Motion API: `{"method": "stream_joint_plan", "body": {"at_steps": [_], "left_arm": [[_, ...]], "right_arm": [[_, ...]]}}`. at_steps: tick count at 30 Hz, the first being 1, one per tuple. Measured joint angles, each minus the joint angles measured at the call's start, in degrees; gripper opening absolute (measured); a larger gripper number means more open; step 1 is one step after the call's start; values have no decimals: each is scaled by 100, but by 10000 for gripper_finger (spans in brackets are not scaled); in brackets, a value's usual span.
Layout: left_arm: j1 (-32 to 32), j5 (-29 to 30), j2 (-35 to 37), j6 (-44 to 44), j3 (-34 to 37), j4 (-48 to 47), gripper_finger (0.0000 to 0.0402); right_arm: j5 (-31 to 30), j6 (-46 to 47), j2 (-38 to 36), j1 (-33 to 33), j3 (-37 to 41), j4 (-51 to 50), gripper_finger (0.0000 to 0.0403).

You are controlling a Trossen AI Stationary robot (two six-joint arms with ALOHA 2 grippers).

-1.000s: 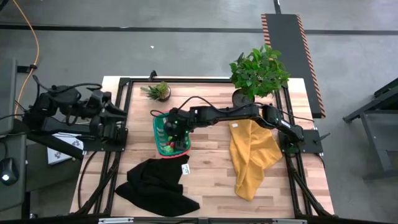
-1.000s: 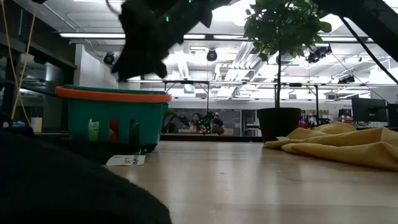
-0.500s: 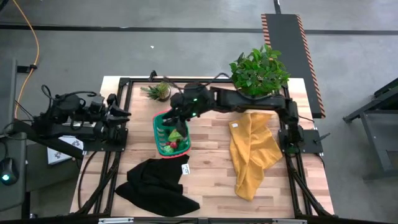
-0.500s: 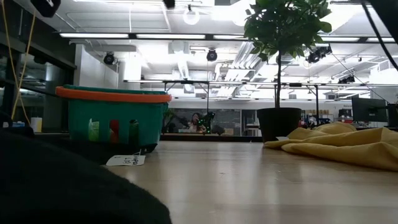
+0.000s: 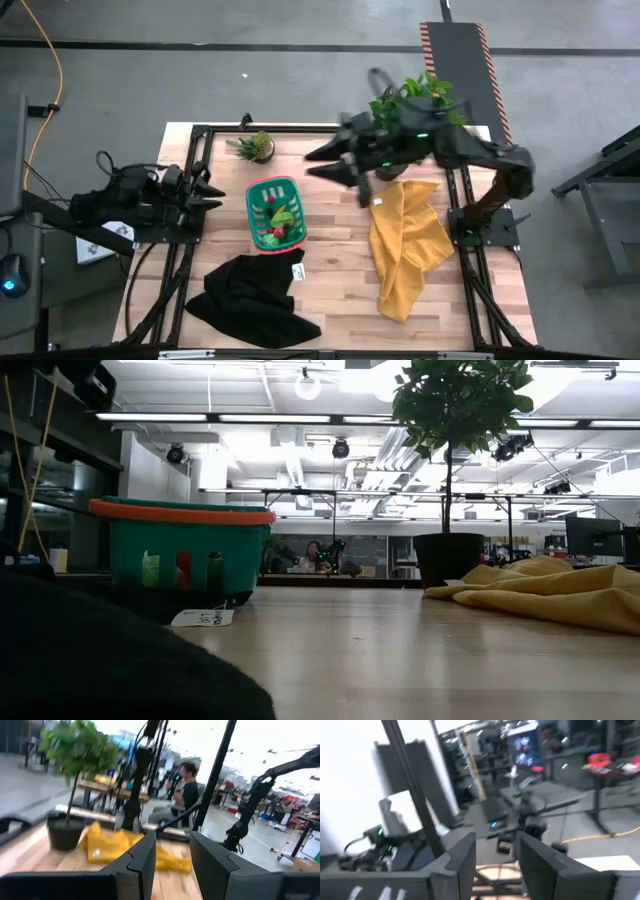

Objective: Pick and placing Produce into tupperware
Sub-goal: Return to Home Position

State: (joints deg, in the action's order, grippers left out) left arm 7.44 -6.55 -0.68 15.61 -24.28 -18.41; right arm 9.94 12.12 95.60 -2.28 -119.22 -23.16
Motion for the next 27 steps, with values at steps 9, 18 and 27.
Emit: {"method": "stream_joint_plan", "body": {"at_steps": [9, 18, 27], "left_arm": [[4, 529, 18, -491, 768, 898, 111], [4, 1083, 18, -500, 1349, 1261, 111], [4, 1317, 16, -306, 2186, 2180, 111]], "right_arm": [[-1177, -266, -777, -521, 4, -1040, 130], [-1385, -373, -857, -582, 13, -1862, 130], [-1661, -373, -1525, -624, 9, -2418, 130]]}}
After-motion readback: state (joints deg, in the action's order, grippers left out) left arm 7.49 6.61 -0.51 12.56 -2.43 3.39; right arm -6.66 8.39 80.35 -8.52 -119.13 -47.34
